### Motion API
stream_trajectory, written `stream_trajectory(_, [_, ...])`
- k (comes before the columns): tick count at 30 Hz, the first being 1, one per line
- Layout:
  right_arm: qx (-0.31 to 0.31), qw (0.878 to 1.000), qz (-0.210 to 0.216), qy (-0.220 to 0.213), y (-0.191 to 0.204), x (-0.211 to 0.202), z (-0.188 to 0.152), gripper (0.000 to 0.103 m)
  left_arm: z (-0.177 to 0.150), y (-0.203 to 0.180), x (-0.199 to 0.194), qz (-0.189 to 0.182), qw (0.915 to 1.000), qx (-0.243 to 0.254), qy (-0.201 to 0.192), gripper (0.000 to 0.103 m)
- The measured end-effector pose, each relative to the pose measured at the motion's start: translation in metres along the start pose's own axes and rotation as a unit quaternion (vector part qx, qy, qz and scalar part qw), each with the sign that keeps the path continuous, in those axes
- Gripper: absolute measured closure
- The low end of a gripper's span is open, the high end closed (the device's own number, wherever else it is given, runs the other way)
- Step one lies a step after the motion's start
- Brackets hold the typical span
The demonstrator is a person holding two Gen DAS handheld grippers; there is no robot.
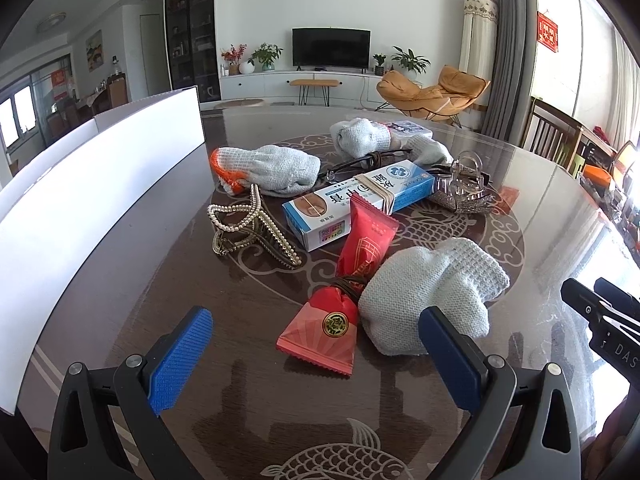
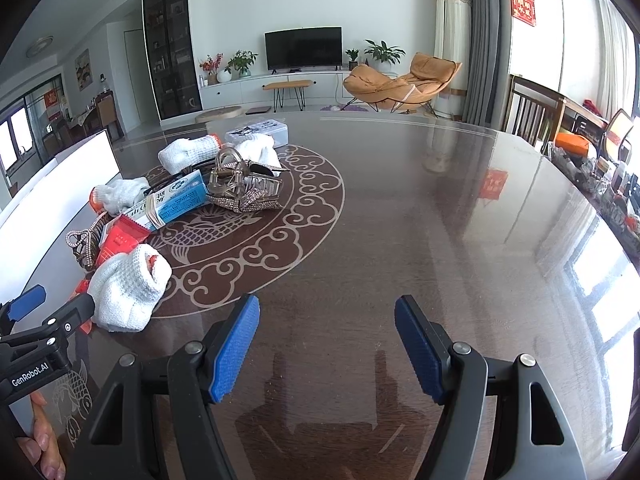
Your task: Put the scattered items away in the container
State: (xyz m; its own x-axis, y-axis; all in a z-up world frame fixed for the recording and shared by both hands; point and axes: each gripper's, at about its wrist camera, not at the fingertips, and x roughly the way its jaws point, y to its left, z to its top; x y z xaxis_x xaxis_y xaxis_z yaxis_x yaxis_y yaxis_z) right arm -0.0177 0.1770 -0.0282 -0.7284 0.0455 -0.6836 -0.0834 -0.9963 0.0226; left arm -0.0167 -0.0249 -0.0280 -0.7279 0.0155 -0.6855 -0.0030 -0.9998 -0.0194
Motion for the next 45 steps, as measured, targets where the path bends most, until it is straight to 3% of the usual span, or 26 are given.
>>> stream_trajectory(21, [-0.007,0.999,0.021,0.029,0.003,0.012,0.000,0.031,0.000,0.000,0.001,-0.006,1.0000,-0.005,0.002,0.000])
stream_trajectory(45, [-0.028,0.997,0.011,0.065,0.011,0.026,-0.001,0.031,0.000,-0.001,0.004,-0.013,0.9998,-0.007,0.015,0.000])
